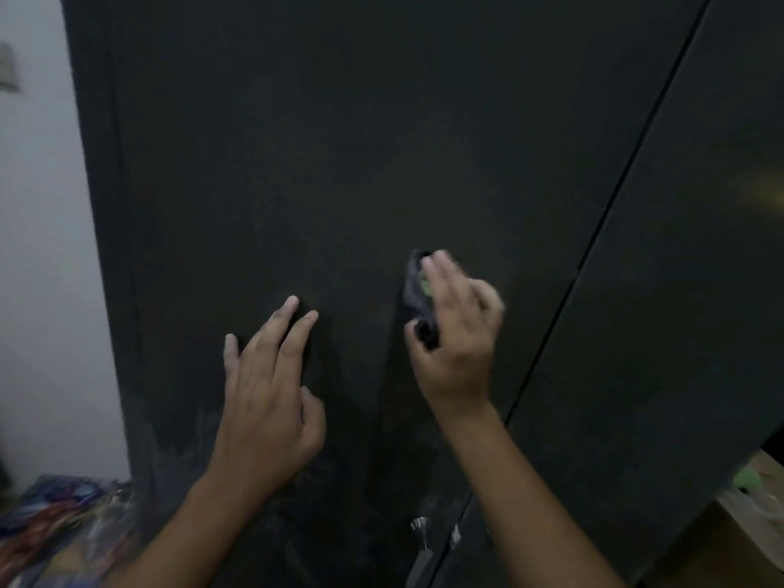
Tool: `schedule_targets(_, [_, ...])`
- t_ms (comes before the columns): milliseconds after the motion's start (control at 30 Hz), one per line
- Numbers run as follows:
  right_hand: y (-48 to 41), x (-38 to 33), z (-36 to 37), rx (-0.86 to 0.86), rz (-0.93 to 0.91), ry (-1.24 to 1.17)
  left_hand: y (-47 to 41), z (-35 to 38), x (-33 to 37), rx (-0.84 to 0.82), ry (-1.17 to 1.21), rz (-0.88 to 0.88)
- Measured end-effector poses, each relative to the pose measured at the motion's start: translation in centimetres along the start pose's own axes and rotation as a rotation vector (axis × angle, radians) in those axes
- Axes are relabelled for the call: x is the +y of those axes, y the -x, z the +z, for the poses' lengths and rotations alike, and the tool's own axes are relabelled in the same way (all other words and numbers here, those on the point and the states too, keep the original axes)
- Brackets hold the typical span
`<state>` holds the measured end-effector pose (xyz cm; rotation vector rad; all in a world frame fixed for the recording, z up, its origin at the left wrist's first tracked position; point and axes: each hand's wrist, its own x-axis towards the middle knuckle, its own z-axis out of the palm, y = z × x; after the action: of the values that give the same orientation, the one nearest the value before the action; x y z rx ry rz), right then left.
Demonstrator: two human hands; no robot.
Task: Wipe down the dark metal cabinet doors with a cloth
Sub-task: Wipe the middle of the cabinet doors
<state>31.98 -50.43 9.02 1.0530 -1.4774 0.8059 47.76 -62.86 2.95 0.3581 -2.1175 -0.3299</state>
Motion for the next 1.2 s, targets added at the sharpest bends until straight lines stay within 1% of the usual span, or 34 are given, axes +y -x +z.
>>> schedule_targets(100, [2.1,-1.8,1.5,-0.164,-0.258,-0.074,0.2,0.0,0.0,-0.001,0.044,0.010])
schedule_targets(233, [4.4,-1.7,1.8,-0.382,-0.497,-0.087,0.4,-0.2,-0.5,0.002,0.100,0.020])
schedule_targets(267, [4.0,-1.3,1.5,-0.402,-0.547,-0.081,0.6,-0.4,-0.7,0.008,0.111,0.017])
schedule_targets(300, [3.3,-0.7,1.3,-0.382,-0.558,-0.081,0.8,-0.6,-0.9,0.018,0.115,0.008])
schedule_targets(333, [2.2,-0.3,1.1,-0.307,-0.509,-0.094,0.9,-0.9,-1.2,0.029,0.114,-0.007])
schedule_targets(433, [-2.0,-0.4,0.9,0.008,-0.128,-0.090,1.2,-1.7,-2.4,0.061,0.075,-0.082])
schedule_targets(467, [-3.1,-1.0,1.2,0.080,-0.039,-0.068,1.2,-2.0,-2.8,0.072,0.061,-0.110])
schedule_targets(500, [-3.8,-1.9,1.7,0.115,0.005,-0.049,1.2,-2.3,-3.1,0.080,0.052,-0.135])
schedule_targets(533, [-4.1,-2.9,2.3,0.114,0.006,-0.038,1.2,-2.5,-3.4,0.086,0.051,-0.155])
schedule_targets(567, [-4.1,-3.9,2.9,0.086,-0.034,-0.032,1.2,-2.6,-3.6,0.092,0.058,-0.168])
schedule_targets(633, [-3.2,-5.8,4.0,-0.013,-0.173,-0.029,1.0,-2.8,-3.8,0.115,0.093,-0.168])
schedule_targets(767, [1.0,-7.9,5.6,-0.270,-0.490,-0.008,0.9,-3.0,-4.2,0.174,0.146,-0.146])
schedule_targets(833, [1.7,-7.8,5.7,-0.340,-0.602,-0.001,0.9,-3.6,-4.8,0.190,0.147,-0.180])
schedule_targets(867, [1.3,-7.5,5.7,-0.345,-0.635,-0.002,0.9,-4.0,-5.1,0.195,0.145,-0.201])
schedule_targets(900, [0.5,-7.2,5.6,-0.322,-0.637,-0.017,0.9,-4.5,-5.4,0.201,0.140,-0.221])
schedule_targets(933, [-0.7,-6.9,5.4,-0.271,-0.597,-0.054,1.0,-5.0,-5.8,0.209,0.130,-0.234])
schedule_targets(1000, [-3.7,-6.8,5.1,-0.122,-0.422,-0.144,1.0,-5.9,-6.4,0.234,0.114,-0.254])
schedule_targets(1067, [-6.6,-7.5,5.3,0.012,-0.253,-0.151,1.1,-6.6,-6.9,0.262,0.130,-0.294])
schedule_targets(1100, [-7.7,-8.3,5.7,0.048,-0.203,-0.137,1.1,-6.8,-7.1,0.278,0.146,-0.317])
schedule_targets(1167, [-8.9,-10.6,6.7,0.034,-0.178,-0.114,1.1,-7.0,-7.7,0.319,0.179,-0.359])
schedule_targets(1200, [-9.2,-11.8,7.2,-0.021,-0.194,-0.106,1.1,-7.1,-7.9,0.341,0.202,-0.384])
